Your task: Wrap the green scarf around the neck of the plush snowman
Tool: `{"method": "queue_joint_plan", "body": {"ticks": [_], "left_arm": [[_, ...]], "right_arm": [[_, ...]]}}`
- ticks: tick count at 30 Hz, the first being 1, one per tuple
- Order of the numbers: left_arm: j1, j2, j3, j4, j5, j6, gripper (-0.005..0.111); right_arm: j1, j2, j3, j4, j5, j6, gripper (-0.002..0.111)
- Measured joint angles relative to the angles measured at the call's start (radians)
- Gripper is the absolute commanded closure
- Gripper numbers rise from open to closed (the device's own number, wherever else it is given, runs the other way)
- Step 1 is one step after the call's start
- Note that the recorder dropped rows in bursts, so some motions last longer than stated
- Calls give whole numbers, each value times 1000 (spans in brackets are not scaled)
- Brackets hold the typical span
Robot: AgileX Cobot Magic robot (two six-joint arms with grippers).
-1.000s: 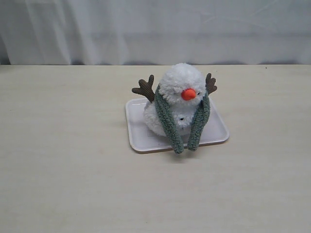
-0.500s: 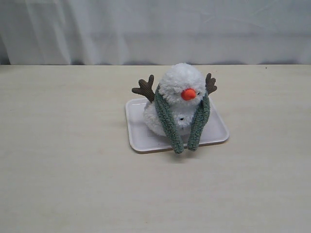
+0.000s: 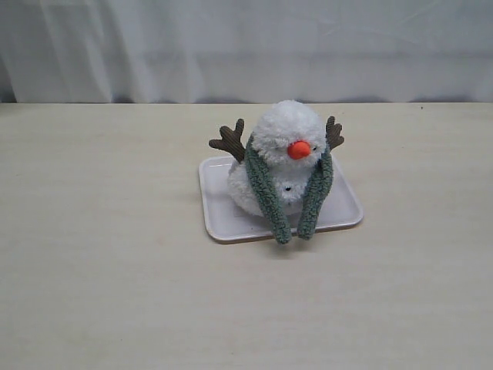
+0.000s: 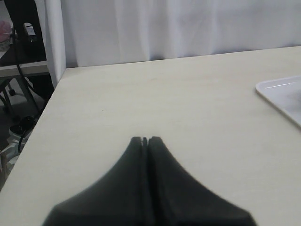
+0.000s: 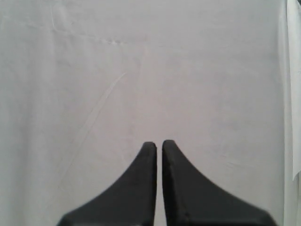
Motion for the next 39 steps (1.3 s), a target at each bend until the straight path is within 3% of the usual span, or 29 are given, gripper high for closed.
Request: {"method": "queue_joint_plan", "body": {"ticks": [29, 39], "left_arm": [[0, 0, 0, 0, 0, 0, 107], [0, 0, 0, 0, 0, 0, 107]], "right_arm": [[0, 0, 324, 0, -6, 0, 104], [0, 0, 334, 0, 26, 0, 104]]}}
